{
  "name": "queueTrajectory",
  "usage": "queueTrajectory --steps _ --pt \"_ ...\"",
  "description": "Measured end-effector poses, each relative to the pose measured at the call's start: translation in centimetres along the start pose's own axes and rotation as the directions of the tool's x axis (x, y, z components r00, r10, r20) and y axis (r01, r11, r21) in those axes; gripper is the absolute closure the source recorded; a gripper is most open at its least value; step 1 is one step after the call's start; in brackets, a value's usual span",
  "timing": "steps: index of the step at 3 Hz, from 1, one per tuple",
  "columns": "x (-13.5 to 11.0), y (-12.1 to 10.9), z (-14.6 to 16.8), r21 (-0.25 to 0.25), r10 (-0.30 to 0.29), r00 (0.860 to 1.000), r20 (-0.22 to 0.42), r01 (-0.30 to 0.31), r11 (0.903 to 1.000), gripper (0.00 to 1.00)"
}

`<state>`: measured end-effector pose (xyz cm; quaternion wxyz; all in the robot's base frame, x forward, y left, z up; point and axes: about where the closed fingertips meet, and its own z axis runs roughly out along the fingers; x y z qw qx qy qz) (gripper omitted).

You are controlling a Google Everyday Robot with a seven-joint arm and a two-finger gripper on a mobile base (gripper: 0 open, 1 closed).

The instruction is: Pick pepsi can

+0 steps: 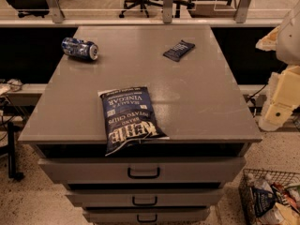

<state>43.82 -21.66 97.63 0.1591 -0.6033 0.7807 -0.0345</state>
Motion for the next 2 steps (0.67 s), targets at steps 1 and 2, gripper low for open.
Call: queueTrajectory --steps 1,2 --pt "-0.2 -0.2 0.0 0.007 -0.004 1.000 0.009 0.004 1.0000 0.00" --pt "-2.1 -2.7 1.8 0.033 -0.021 0.996 0.090 0.018 0.9993 0.00"
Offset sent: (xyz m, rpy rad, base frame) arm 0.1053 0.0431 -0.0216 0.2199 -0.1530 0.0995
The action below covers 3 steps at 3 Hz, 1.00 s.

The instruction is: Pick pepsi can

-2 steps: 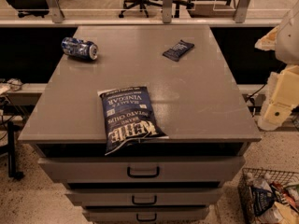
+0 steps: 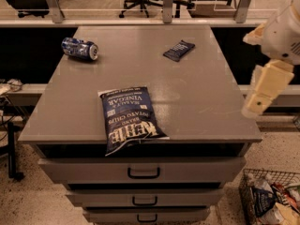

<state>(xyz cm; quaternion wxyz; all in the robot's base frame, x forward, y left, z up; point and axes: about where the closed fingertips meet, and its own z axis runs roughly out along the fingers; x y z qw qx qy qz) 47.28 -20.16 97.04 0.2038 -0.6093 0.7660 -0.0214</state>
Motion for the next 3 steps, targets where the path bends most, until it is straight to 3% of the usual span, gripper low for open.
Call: queueTrajectory --steps 1,2,3 --pt "-6.4 -6.7 5.2 0.050 -0.037 0.979 0.203 0.028 0.9984 0.00" --pt "-11.4 -11.5 7.8 0.086 -0.054 0.942 0.331 0.027 0.9960 0.00" --pt "-11.4 -11.5 7.8 0.086 -0.054 0.942 0.331 0.027 0.9960 0.00"
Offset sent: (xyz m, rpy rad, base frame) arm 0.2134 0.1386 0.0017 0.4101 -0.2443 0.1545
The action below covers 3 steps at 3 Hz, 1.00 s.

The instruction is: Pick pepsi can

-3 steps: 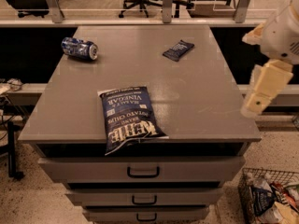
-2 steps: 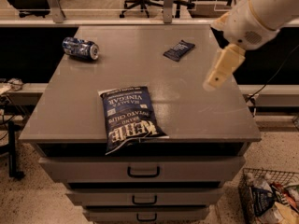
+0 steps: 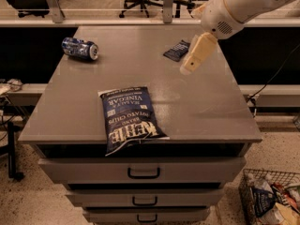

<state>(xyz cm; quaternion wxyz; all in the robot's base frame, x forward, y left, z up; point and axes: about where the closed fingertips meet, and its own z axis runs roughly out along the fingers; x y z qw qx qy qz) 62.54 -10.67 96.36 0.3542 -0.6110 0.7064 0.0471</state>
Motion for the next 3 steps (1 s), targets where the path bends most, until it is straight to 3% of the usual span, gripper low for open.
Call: queueTrajectory --steps 1,2,3 --pt "-1.5 -0.7 1.9 0.015 0.022 0.999 0.050 -0.023 0.9996 0.00" --pt "-5.4 -3.7 6.7 0.044 0.071 0.985 0.159 -0.079 0.9959 0.00" --pt "-9.3 -6.6 12.4 0.029 0.129 0.968 0.216 -0.139 0.9899 0.00"
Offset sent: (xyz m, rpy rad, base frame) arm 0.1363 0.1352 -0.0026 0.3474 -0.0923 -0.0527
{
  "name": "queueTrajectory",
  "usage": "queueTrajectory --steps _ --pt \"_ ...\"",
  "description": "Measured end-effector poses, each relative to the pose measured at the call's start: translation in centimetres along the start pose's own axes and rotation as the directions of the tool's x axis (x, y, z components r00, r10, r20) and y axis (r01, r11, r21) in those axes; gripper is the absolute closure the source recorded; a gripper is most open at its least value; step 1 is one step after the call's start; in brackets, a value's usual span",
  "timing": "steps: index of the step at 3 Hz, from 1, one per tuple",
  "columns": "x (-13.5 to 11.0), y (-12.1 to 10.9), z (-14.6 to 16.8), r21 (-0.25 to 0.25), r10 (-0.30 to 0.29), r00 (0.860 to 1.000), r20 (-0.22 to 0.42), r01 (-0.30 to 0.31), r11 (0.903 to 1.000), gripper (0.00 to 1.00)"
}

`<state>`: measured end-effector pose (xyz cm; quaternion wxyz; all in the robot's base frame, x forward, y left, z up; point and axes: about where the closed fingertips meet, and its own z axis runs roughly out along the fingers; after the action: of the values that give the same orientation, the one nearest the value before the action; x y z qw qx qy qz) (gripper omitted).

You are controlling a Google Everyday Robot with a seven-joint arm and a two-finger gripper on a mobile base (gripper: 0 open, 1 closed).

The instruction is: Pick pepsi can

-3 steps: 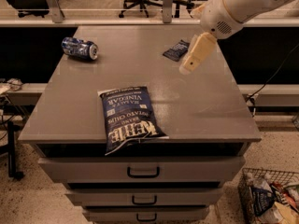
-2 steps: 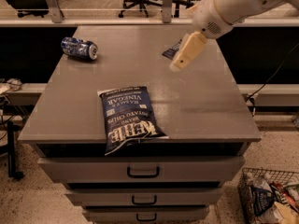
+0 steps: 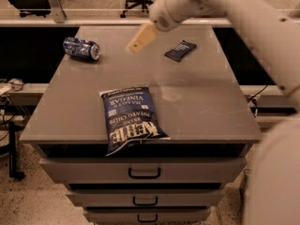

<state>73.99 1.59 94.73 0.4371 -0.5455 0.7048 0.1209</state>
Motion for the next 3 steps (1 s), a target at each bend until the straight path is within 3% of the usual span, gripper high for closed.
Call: queueTrajectory --steps 1,3 --pt "-3.8 -0.5 6.8 -0.045 0.043 0.998 0.052 -0.040 0.9982 0.00" --pt "-7.1 1.5 16.8 -0.112 0.063 0.998 0.025 -0.059 0.9919 0.00"
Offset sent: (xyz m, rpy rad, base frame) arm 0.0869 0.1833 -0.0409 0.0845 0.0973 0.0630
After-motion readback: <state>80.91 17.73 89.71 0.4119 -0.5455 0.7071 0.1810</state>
